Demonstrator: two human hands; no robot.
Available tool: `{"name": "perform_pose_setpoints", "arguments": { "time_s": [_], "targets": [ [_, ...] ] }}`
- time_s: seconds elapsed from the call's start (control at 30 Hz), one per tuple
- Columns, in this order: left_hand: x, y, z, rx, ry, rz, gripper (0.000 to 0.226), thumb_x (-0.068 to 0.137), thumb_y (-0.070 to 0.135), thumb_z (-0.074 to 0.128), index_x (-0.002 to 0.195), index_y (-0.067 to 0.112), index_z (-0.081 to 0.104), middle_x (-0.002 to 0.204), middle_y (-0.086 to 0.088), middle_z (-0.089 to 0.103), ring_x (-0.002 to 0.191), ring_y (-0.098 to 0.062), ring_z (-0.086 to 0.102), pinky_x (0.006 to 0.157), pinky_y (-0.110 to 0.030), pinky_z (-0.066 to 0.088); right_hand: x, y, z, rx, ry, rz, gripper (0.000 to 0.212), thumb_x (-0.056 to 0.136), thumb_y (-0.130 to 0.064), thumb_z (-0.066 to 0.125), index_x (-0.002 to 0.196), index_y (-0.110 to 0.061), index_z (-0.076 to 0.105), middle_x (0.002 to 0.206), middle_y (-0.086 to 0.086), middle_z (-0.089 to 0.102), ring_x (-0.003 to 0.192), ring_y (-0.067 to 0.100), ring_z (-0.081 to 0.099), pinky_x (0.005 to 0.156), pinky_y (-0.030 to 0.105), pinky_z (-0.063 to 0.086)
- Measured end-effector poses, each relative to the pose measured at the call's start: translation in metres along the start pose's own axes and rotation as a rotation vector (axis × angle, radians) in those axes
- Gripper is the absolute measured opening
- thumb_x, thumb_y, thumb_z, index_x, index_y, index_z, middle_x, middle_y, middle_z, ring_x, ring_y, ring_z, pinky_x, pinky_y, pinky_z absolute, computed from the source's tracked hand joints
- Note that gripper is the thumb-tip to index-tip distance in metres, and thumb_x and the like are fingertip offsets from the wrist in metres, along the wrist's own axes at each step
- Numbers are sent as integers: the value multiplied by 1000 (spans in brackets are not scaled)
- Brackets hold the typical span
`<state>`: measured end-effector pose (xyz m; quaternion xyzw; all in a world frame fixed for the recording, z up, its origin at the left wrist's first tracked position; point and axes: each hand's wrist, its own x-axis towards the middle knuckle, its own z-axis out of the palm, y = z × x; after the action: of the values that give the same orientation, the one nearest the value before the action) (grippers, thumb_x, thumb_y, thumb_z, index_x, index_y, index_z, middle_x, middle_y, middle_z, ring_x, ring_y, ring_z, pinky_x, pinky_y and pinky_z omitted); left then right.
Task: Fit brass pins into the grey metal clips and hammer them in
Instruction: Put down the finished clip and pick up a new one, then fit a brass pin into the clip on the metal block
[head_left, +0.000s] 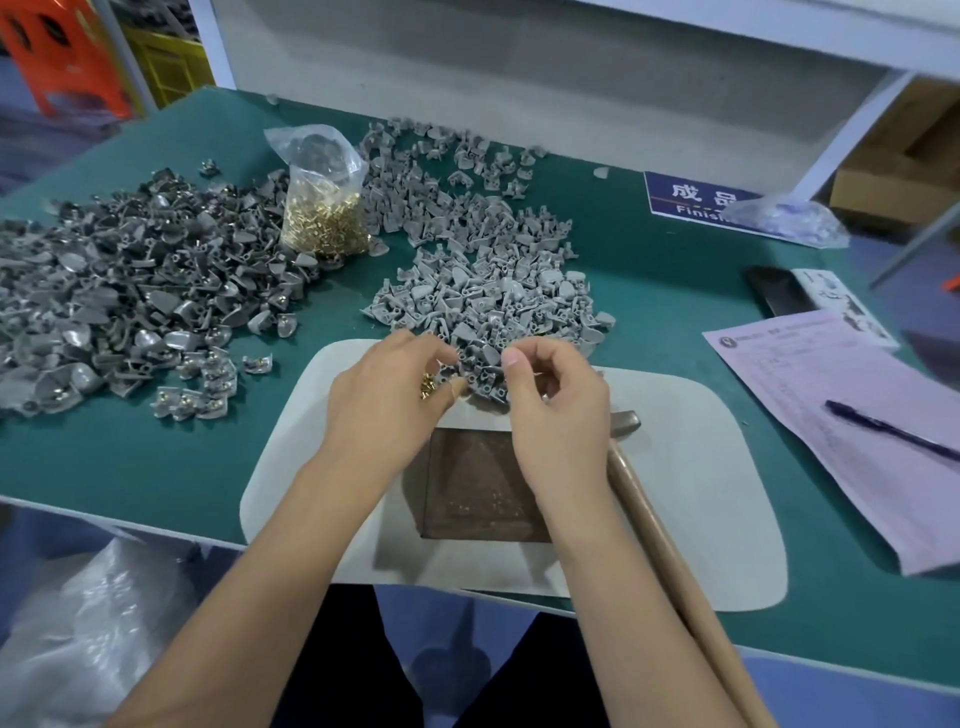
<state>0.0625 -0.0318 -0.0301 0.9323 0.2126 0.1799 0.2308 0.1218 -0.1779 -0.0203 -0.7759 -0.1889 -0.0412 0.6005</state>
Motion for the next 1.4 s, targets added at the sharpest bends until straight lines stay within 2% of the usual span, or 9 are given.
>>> {"name": "perform_pose_setpoints", "arguments": {
  "time_s": [0.47, 0.57, 0.7, 0.83, 0.93, 1.03, 1.2, 1.33, 1.4],
  "targets": [
    [19, 3, 0, 104, -77, 27, 7, 87, 43, 72, 91, 37, 71, 93, 10, 56, 98, -14, 55, 66, -31, 40, 0, 0, 0, -9, -27, -1, 7, 98, -23, 65, 95, -27, 70, 87, -15, 69, 86, 6, 64, 77, 19, 50],
    [12, 2, -9, -110, -25, -4, 4, 89, 40, 70, 88, 36, 68, 95, 15, 62, 84, 1, 51, 66, -26, 43, 0, -1, 0, -3, -7, 6, 7, 97, -24, 65, 94, -28, 70, 85, -15, 69, 85, 5, 64, 75, 15, 48],
    [-8, 10, -24, -457, 5, -34, 7, 90, 34, 71, 88, 34, 65, 87, 20, 66, 65, -10, 54, 57, -11, 41, 0, -2, 0, 15, 27, 18, 5, 97, -25, 66, 94, -27, 70, 85, -14, 69, 85, 4, 64, 74, 12, 46],
    [-28, 18, -32, -602, -36, -25, 14, 95, 25, 67, 102, 36, 73, 91, 15, 70, 73, -12, 63, 67, -12, 48, 1, -2, -2, 52, 62, 36, 6, 97, -29, 67, 92, -27, 70, 84, -12, 70, 83, 5, 65, 75, 18, 49],
    [-41, 22, -36, -960, -185, -78, 18, 91, 22, 72, 106, 30, 79, 103, 11, 76, 80, -6, 67, 77, -16, 54, 0, -4, -3, 86, 74, 40, 9, 96, -31, 69, 87, -30, 70, 81, -14, 71, 80, 3, 65, 73, 16, 48],
    [-49, 25, -37, -1167, -233, -156, 24, 81, 26, 77, 105, 23, 80, 93, -5, 77, 77, -15, 71, 73, -26, 60, 0, -9, -5, 118, 98, 34, 13, 96, -27, 70, 83, -28, 71, 74, -13, 70, 71, 3, 62, 69, 17, 48],
    [-60, 24, -32, -854, -145, -73, 9, 88, 26, 74, 88, 31, 81, 75, 1, 75, 56, -9, 63, 54, -19, 51, -11, -13, -32, 84, 36, -34, 16, 94, -19, 70, 83, -30, 72, 74, -17, 69, 68, -3, 58, 67, 10, 44],
    [-75, 21, -34, -533, -213, 39, 18, 95, 27, 67, 96, 43, 74, 73, 13, 72, 66, -3, 65, 63, -12, 48, -32, -10, -59, -59, -171, -87, 12, 93, -21, 71, 84, -30, 72, 73, -22, 67, 68, 0, 59, 67, 9, 42],
    [-79, 24, -36, -404, -212, 101, 10, 94, 30, 68, 93, 38, 75, 78, 16, 72, 75, -3, 64, 68, -15, 46, -41, -8, -69, -127, -233, -94, 10, 91, -26, 71, 82, -28, 72, 69, -19, 65, 64, 2, 56, 65, 15, 43]
  ]
}}
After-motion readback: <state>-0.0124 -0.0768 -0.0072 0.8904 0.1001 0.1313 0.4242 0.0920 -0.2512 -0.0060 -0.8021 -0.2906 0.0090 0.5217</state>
